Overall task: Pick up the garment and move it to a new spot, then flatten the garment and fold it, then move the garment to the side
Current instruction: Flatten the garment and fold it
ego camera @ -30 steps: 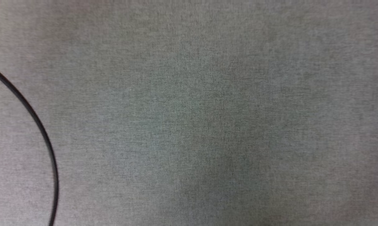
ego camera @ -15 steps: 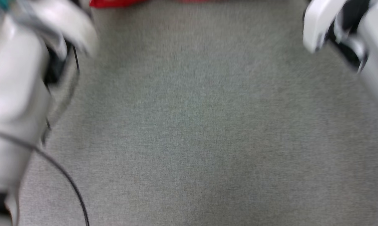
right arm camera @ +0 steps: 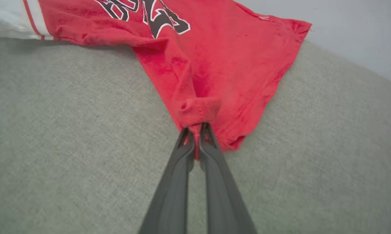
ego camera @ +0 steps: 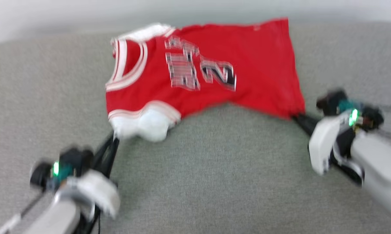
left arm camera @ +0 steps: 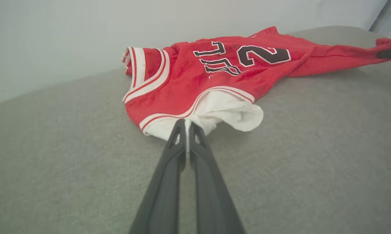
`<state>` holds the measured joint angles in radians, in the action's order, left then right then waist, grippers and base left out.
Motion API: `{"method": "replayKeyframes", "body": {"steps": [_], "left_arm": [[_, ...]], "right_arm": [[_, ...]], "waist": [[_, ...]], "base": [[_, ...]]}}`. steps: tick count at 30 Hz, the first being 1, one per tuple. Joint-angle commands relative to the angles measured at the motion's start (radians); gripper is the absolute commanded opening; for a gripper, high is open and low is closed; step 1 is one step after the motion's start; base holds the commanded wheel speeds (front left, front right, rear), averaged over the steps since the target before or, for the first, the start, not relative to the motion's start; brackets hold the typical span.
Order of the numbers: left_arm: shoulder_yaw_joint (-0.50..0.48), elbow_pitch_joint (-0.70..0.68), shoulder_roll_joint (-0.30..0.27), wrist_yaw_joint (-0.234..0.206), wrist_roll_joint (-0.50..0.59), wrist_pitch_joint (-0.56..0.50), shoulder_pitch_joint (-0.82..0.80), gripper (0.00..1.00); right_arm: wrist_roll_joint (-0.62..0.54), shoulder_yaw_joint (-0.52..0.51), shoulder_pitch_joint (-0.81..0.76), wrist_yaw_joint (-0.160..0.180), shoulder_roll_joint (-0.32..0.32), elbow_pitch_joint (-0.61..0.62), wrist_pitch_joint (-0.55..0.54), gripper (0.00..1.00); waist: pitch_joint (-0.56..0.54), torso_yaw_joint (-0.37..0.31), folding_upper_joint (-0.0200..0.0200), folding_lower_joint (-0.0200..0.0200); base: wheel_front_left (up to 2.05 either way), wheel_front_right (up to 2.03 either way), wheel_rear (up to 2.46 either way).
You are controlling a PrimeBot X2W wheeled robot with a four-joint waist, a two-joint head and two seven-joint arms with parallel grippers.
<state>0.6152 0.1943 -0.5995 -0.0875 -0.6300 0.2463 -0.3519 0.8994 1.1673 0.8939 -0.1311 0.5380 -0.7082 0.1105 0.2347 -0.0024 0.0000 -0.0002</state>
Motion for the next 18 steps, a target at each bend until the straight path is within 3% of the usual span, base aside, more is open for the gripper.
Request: {"method": "replayKeyframes", "body": {"steps": [1, 5, 6, 10, 18], "left_arm": [[0.003, -0.019, -0.009, -0.012, -0.011, -0.004, 0.048, 0.00], [-0.006, -0.096, -0.033, -0.060, -0.071, -0.004, 0.225, 0.00], [0.004, -0.149, -0.045, -0.105, -0.087, -0.006, 0.343, 0.00], [0.004, -0.220, -0.054, -0.158, -0.123, -0.011, 0.465, 0.00], [0.012, -0.338, -0.095, -0.224, -0.183, -0.054, 0.640, 0.00]], "right_arm": [[0.011, 0.012, -0.037, 0.001, 0.013, 0.010, 0.006, 0.00], [0.037, 0.043, -0.145, 0.001, 0.060, 0.046, 0.039, 0.00], [0.051, 0.053, -0.224, 0.001, 0.092, 0.067, 0.061, 0.00], [0.036, 0.068, -0.311, 0.001, 0.141, 0.106, 0.071, 0.00], [0.056, 0.026, -0.453, 0.001, 0.226, 0.182, 0.090, 0.00]], "waist": [[-0.057, -0.004, 0.0000, 0.0002], [-0.116, -0.005, 0.0000, 0.0002], [-0.154, -0.003, 0.0000, 0.0002], [-0.193, -0.005, 0.0000, 0.0002], [-0.226, 0.005, 0.0000, 0.0002]], "base": [[0.00, 0.00, 0.00], [0.00, 0.00, 0.00], [0.00, 0.00, 0.00], [0.00, 0.00, 0.00], [0.00, 0.00, 0.00]]}}
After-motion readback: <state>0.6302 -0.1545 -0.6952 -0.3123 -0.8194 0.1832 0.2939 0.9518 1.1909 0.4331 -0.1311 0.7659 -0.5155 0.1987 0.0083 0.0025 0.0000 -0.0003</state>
